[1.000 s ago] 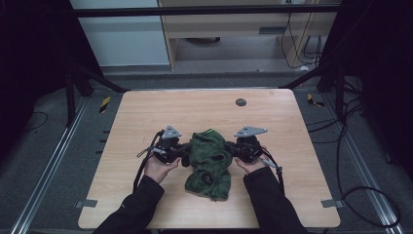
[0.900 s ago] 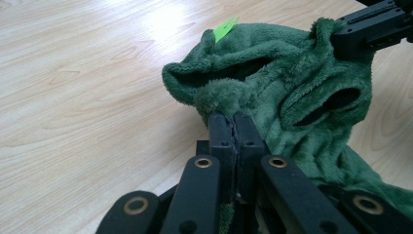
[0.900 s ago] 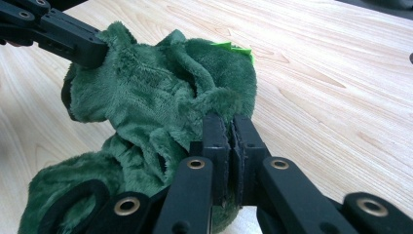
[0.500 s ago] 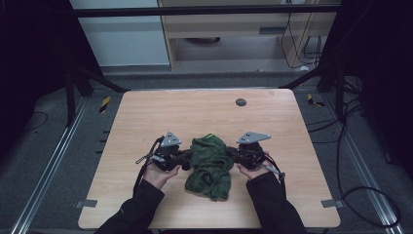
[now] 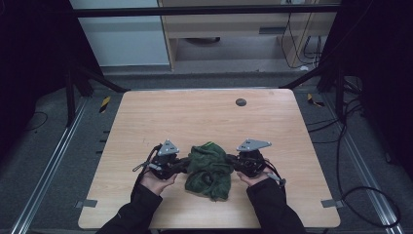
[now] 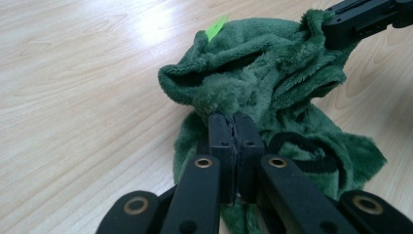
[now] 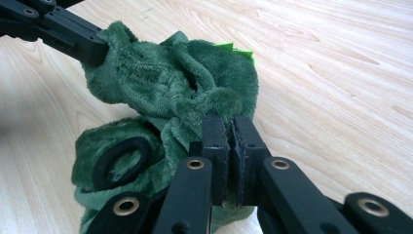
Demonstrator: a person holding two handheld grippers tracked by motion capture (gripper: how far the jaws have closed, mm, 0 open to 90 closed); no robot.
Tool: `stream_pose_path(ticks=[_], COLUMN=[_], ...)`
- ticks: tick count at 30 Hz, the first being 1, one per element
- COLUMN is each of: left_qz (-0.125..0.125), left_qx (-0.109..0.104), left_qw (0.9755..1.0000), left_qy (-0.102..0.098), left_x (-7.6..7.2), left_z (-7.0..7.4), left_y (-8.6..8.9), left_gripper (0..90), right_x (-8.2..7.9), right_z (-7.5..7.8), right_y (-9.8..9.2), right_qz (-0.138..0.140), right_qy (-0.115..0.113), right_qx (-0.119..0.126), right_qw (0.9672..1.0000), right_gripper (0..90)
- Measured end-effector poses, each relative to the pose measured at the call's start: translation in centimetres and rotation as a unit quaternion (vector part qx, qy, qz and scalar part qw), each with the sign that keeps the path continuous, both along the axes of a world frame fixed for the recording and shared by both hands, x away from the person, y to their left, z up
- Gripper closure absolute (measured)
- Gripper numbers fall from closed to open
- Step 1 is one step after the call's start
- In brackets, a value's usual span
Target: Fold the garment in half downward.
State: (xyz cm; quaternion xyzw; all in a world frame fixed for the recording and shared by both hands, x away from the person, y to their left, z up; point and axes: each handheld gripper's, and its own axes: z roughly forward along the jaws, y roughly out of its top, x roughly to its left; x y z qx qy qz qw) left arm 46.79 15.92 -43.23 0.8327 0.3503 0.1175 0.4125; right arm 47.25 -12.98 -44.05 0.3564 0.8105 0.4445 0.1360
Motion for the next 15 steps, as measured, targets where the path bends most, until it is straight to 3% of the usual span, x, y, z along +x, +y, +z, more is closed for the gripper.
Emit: stream_pose_path(ticks=[15], left_qz=[-0.013], left_qx=[0.014], left_qw=[0.9997], left_qy=[0.016], left_x=[-1.5], left_z=[-1.1], left_y=[0.2], left_gripper=[89.0], right_x=[-1.6], right_z=[-0.9], right_y=[0.1], right_qz=[0.012], right_qy=[0.012], right_qx=[0.002], right_qw=[0.9999], right_gripper=[84.8])
